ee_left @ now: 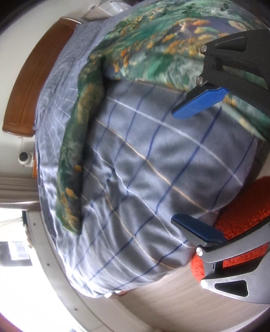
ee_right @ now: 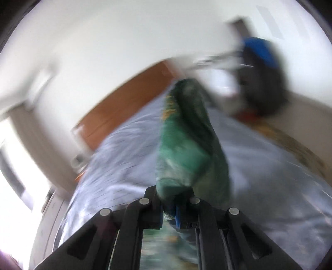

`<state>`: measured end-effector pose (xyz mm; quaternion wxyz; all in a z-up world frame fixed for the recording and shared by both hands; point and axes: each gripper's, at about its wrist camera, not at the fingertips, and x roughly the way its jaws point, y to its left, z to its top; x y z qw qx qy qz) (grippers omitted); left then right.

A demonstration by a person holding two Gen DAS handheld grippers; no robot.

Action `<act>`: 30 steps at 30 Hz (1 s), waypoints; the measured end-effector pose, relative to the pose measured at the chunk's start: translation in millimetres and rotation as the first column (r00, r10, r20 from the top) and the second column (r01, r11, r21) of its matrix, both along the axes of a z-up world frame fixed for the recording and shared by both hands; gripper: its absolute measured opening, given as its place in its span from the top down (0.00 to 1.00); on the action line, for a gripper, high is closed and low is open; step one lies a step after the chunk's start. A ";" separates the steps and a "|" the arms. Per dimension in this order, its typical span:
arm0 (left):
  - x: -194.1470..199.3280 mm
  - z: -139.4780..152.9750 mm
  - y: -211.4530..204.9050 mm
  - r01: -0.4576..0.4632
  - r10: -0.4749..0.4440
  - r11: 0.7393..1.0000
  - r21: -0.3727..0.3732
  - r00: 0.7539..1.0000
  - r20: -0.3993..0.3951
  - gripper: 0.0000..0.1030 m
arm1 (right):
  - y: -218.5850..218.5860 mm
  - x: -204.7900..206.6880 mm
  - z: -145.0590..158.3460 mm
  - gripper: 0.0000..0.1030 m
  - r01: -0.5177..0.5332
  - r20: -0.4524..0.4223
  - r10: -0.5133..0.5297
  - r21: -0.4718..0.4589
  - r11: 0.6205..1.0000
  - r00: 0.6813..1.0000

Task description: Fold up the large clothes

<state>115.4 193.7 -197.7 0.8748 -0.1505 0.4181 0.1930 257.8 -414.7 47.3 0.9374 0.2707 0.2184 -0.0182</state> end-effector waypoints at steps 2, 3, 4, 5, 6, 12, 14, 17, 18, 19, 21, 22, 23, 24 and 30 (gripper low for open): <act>-3.3 0.4 4.7 -0.001 0.001 1.000 0.005 1.000 0.012 0.09 | 77.5 42.2 18.0 0.92 -0.136 0.008 0.137 -0.038 0.990 0.991; -4.2 0.7 7.4 -0.007 0.007 1.000 0.002 1.000 0.017 0.09 | 111.0 59.8 19.8 0.92 -0.188 0.002 0.188 -0.053 0.981 0.982; -6.5 1.4 10.8 -0.015 0.015 1.000 -0.007 1.000 0.021 0.09 | 151.8 80.3 17.2 0.92 -0.245 -0.014 0.245 -0.075 0.967 0.969; -7.8 0.4 15.1 -0.026 0.026 0.999 -0.023 0.999 0.023 0.09 | 183.5 94.5 10.8 0.92 -0.282 -0.029 0.280 -0.097 0.955 0.959; -8.8 -0.9 19.2 -0.035 0.036 0.999 -0.038 0.999 0.021 0.09 | 211.5 107.5 1.4 0.91 -0.311 -0.045 0.308 -0.112 0.944 0.950; -12.1 -7.1 29.8 -0.076 0.078 0.993 -0.088 0.997 0.009 0.09 | 339.4 175.8 -121.2 0.12 -0.476 -0.266 0.461 0.009 0.880 0.847; -13.7 -6.6 28.9 -0.075 0.077 0.993 -0.091 0.997 0.012 0.09 | 356.6 176.9 -155.0 0.13 -0.499 -0.305 0.510 0.119 0.858 0.804; -11.5 -7.6 26.6 -0.066 0.067 0.994 -0.086 0.998 0.008 0.09 | 347.1 181.7 -157.9 0.13 -0.529 -0.250 0.569 0.213 0.822 0.784; -9.8 -8.3 25.3 -0.062 0.063 0.995 -0.082 0.998 0.004 0.09 | 338.4 184.8 -152.4 0.13 -0.534 -0.233 0.573 0.212 0.819 0.786; -8.8 -8.7 24.6 -0.059 0.060 0.995 -0.080 0.998 0.001 0.09 | 327.3 175.1 -144.3 0.13 -0.537 -0.216 0.572 0.202 0.819 0.791; -6.7 -9.3 22.3 -0.051 0.051 0.996 -0.073 0.999 -0.003 0.09 | 291.0 157.9 -128.1 0.12 -0.534 -0.191 0.558 0.164 0.829 0.808; -6.2 -9.2 21.5 -0.049 0.049 0.996 -0.070 0.999 -0.002 0.09 | 269.4 140.4 -125.8 0.12 -0.530 -0.193 0.550 0.147 0.835 0.813; -6.0 -9.0 20.7 -0.047 0.047 0.997 -0.068 0.999 -0.002 0.09 | 251.1 135.0 -120.3 0.12 -0.521 -0.208 0.535 0.122 0.845 0.819; -5.5 -9.1 20.2 -0.045 0.045 0.997 -0.067 0.999 -0.003 0.09 | 232.4 115.2 -119.2 0.12 -0.510 -0.224 0.521 0.107 0.853 0.824; -3.8 -10.8 17.4 -0.044 0.043 0.998 -0.047 0.999 -0.017 0.09 | 134.4 94.3 -193.9 0.11 -0.312 -0.440 0.368 0.197 0.929 0.819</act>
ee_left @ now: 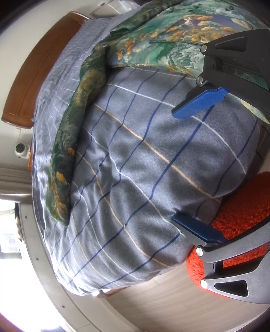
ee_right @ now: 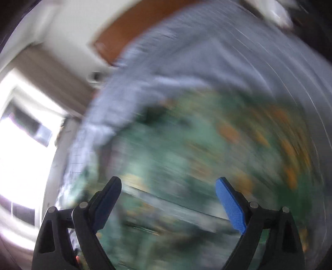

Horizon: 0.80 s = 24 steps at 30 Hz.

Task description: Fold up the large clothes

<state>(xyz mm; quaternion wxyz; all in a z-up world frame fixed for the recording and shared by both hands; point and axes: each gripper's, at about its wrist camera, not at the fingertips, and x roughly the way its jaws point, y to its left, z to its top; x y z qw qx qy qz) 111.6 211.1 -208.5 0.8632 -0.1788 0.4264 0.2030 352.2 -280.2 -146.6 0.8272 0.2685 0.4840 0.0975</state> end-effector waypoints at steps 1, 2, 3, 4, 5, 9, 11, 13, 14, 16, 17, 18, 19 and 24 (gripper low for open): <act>0.4 -0.4 -1.1 0.002 -0.002 1.000 0.007 1.000 -0.004 0.09 | -10.7 -4.0 -21.5 0.12 0.038 -0.055 -0.038 -0.008 0.999 0.998; 0.5 -0.7 -2.8 0.006 -0.006 1.000 0.016 1.000 -0.009 0.09 | -18.4 -7.5 -30.9 0.13 0.055 -0.072 -0.055 0.002 0.998 0.996; 0.5 -0.8 -3.8 0.010 -0.010 1.000 0.022 1.000 -0.011 0.09 | -22.9 -11.3 -32.5 0.13 0.062 -0.062 -0.061 0.017 0.998 0.996; 0.4 -0.8 -4.5 0.012 -0.012 1.000 0.027 1.000 -0.012 0.09 | -26.9 -15.3 -27.7 0.13 0.063 -0.035 -0.061 0.040 0.997 0.997; 1.0 -0.8 -5.2 0.014 -0.014 0.999 0.032 1.000 -0.013 0.09 | -29.3 -17.3 -22.3 0.13 0.063 -0.021 -0.062 0.047 0.997 0.998; 4.4 -2.6 -6.7 0.014 -0.014 0.999 0.040 1.000 -0.021 0.08 | -48.4 -27.8 16.7 0.13 0.054 0.050 -0.058 0.076 0.996 0.997; 5.0 -2.9 -7.4 0.016 -0.015 0.999 0.043 1.000 -0.023 0.08 | -54.9 -30.3 23.5 0.12 0.040 0.041 -0.043 0.073 0.996 0.998; 5.2 -3.5 -8.0 0.019 -0.018 0.999 0.046 1.000 -0.025 0.07 | -62.3 -31.7 15.3 0.12 0.035 -0.014 -0.035 0.038 0.999 0.999; 5.3 -4.3 -8.3 0.021 -0.020 0.999 0.044 0.999 -0.027 0.05 | -65.2 -31.0 1.2 0.12 0.038 -0.063 -0.037 0.009 0.999 0.997; 5.6 -6.0 -8.3 0.018 -0.017 0.999 0.041 0.999 -0.036 0.03 | -70.9 -30.4 -20.8 0.12 0.042 -0.116 -0.040 0.015 0.999 0.992; 5.4 -6.9 -7.6 0.015 -0.013 0.999 0.036 0.999 -0.038 0.02 | -74.1 -31.3 -28.1 0.12 0.065 -0.107 -0.064 0.013 0.998 0.992; 4.6 -7.1 -6.4 0.012 -0.011 1.000 0.028 0.999 -0.036 0.02 | -75.7 -32.6 -27.7 0.12 0.082 -0.086 -0.080 0.019 0.996 0.993; 3.8 -7.1 -5.5 0.011 -0.011 1.000 0.022 0.999 -0.033 0.02 | -77.2 -34.8 -21.1 0.12 0.100 -0.057 -0.098 0.032 0.994 0.994; 4.8 -8.5 -6.2 -0.001 0.001 1.000 0.022 0.999 -0.032 0.01 | -79.9 -42.2 22.7 0.12 0.107 0.075 -0.110 0.049 0.993 0.991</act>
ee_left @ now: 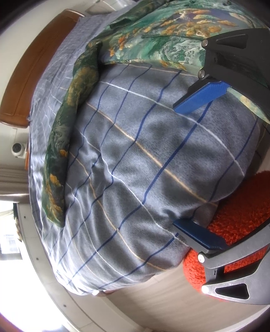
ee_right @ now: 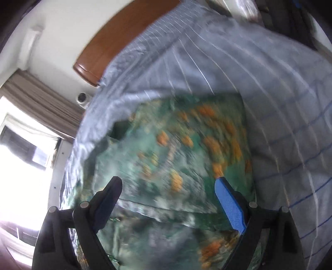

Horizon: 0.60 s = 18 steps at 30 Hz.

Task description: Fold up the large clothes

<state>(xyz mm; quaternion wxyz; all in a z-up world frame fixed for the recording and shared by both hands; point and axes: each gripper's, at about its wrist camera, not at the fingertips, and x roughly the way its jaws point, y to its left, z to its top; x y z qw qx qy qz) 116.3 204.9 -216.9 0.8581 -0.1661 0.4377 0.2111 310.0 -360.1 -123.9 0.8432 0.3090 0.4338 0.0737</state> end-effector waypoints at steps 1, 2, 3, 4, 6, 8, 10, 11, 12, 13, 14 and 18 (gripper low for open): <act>0.6 -0.1 -1.3 0.001 -0.001 1.000 0.007 1.000 -0.002 0.01 | 1.1 3.0 4.9 0.12 -0.011 0.005 0.011 -0.008 1.000 1.000; 0.6 0.1 -3.1 0.004 -0.004 1.000 0.017 1.000 -0.003 0.01 | 0.2 6.4 6.2 0.12 -0.014 0.004 0.014 -0.015 1.000 1.000; 0.3 0.4 -4.5 0.008 -0.007 1.000 0.024 1.000 -0.004 0.01 | 1.0 10.3 4.4 0.12 -0.014 0.000 0.014 -0.017 1.000 1.000; 0.0 0.4 -5.7 0.012 -0.012 0.999 0.030 1.000 -0.004 0.01 | 1.6 14.1 -0.3 0.12 -0.010 -0.008 0.010 -0.011 1.000 1.000; 0.2 -1.5 -5.6 0.014 -0.014 1.000 0.027 1.000 -0.009 0.01 | 0.4 24.5 -22.3 0.12 0.021 -0.065 -0.022 -0.020 1.000 0.998; 0.7 -4.3 -3.4 0.012 -0.012 1.000 0.010 1.000 -0.015 0.00 | 0.0 26.6 -45.8 0.12 0.048 -0.116 -0.054 -0.056 0.997 0.992; 0.0 -6.4 0.2 0.019 -0.020 1.000 -0.013 1.000 -0.009 0.00 | 0.8 22.1 -49.6 0.12 0.074 -0.103 -0.080 -0.069 0.995 0.991; -0.8 -6.5 2.0 0.020 -0.020 0.999 -0.025 1.000 -0.006 0.00 | 3.4 15.0 -43.5 0.12 0.085 -0.072 -0.091 -0.084 0.993 0.993; -1.1 -6.0 3.5 0.020 -0.020 0.999 -0.037 1.000 -0.003 0.00 | 6.4 8.7 -36.5 0.12 0.085 -0.051 -0.090 -0.100 0.991 0.995; -1.4 -5.1 5.0 0.019 -0.019 0.999 -0.046 1.000 -0.004 0.00 | 12.7 -0.8 -26.0 0.12 0.071 -0.021 -0.074 -0.115 0.991 0.997; -2.1 -2.8 6.9 0.014 -0.014 0.998 -0.054 1.000 -0.013 0.01 | 17.0 -7.6 -19.2 0.12 0.051 -0.001 -0.051 -0.116 0.992 0.999; -3.9 21.2 18.8 0.051 -0.049 0.993 -0.110 0.999 0.018 0.01 | 54.0 -63.5 17.3 0.12 -0.084 0.109 0.107 -0.190 0.978 0.988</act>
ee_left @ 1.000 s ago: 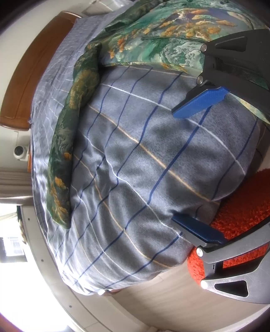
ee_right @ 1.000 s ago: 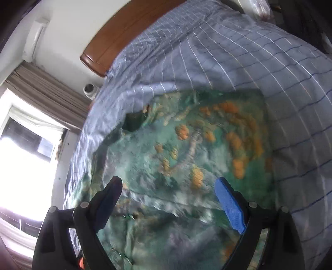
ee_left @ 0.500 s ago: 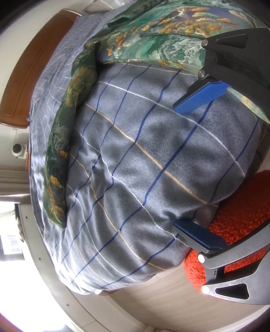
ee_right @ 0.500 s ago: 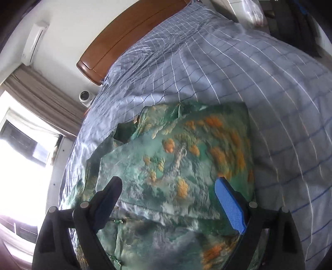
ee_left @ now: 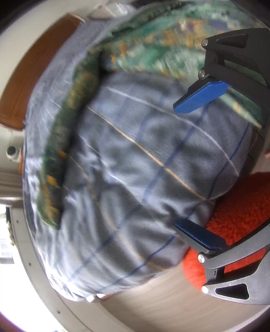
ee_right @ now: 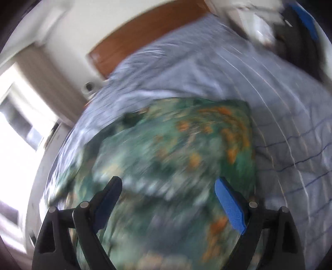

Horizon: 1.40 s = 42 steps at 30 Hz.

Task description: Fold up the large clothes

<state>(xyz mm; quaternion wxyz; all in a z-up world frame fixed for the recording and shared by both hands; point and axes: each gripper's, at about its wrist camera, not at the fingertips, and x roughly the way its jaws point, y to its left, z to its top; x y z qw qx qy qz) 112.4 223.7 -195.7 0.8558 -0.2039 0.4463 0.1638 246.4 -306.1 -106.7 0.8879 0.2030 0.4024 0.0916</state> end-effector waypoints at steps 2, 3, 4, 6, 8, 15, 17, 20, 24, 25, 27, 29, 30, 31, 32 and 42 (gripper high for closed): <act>5.6 25.4 20.6 0.016 -0.013 0.999 -0.050 0.998 0.064 0.01 | 23.8 -36.1 8.5 0.12 -0.085 0.031 0.086 -0.032 0.996 0.996; 12.1 37.8 35.0 0.018 -0.010 0.996 -0.086 0.996 0.093 0.01 | 33.8 -50.9 8.4 0.12 -0.117 0.040 0.118 -0.035 0.993 0.992; 20.2 48.1 50.6 0.019 -0.003 0.991 -0.132 0.993 0.118 0.01 | 43.3 -65.4 7.2 0.12 -0.146 0.046 0.148 -0.034 0.989 0.988; 49.6 57.6 90.7 0.020 0.017 0.962 -0.271 0.991 0.134 0.01 | 63.5 -97.2 4.4 0.12 -0.195 0.060 0.196 -0.010 0.981 0.979; 80.0 49.2 118.6 0.021 0.019 0.932 -0.361 0.994 0.107 0.01 | 78.9 -120.5 -1.5 0.12 -0.212 0.082 0.209 0.022 0.977 0.974; 134.4 12.9 200.5 -0.268 0.261 0.912 -0.309 0.963 -0.064 0.01 | 118.6 -164.2 -19.5 0.11 -0.188 0.060 0.180 0.220 0.957 0.982; 136.1 -12.7 219.1 -0.339 0.323 0.830 -0.444 0.940 -0.114 0.03 | 132.0 -170.8 -18.9 0.11 -0.229 0.048 0.224 0.187 0.955 0.973; 128.8 -16.1 224.9 -0.391 0.436 0.759 -0.520 0.899 -0.038 0.35 | 150.4 -178.3 -24.5 0.11 -0.280 0.023 0.279 0.129 0.951 0.960; 141.4 -3.9 220.4 -0.362 0.425 0.795 -0.486 0.905 0.022 0.90 | 161.0 -175.6 -34.0 0.11 -0.290 -0.008 0.294 0.147 0.946 0.956; 144.7 10.4 214.3 -0.349 0.407 0.832 -0.431 0.912 0.047 0.92 | 162.5 -177.0 -34.1 0.11 -0.298 -0.006 0.302 0.143 0.944 0.953; 151.7 42.3 203.4 -0.301 0.354 0.891 -0.339 0.930 0.104 0.93 | 167.7 -180.3 -33.1 0.11 -0.315 0.008 0.316 0.121 0.941 0.949; 160.0 81.9 186.7 -0.230 0.272 0.944 -0.238 0.948 0.163 0.93 | 170.1 -183.1 -33.2 0.11 -0.324 0.022 0.324 0.110 0.939 0.946; 167.3 103.3 175.1 -0.187 0.224 0.964 -0.190 0.955 0.194 0.93 | 170.3 -184.1 -34.4 0.11 -0.325 0.027 0.324 0.113 0.939 0.946; 173.3 126.5 162.3 -0.142 0.174 0.978 -0.152 0.959 0.223 0.93 | 170.2 -182.6 -35.5 0.11 -0.326 0.030 0.325 0.121 0.938 0.945; 182.1 158.8 137.9 -0.073 0.098 0.992 -0.104 0.961 0.258 0.93 | 169.4 -182.7 -37.5 0.11 -0.327 0.037 0.325 0.136 0.935 0.945; 233.3 311.3 -180.3 0.513 -0.565 0.825 0.237 0.754 0.334 0.93 | 140.9 -195.4 -39.9 0.11 -0.280 0.113 0.261 0.215 0.935 0.959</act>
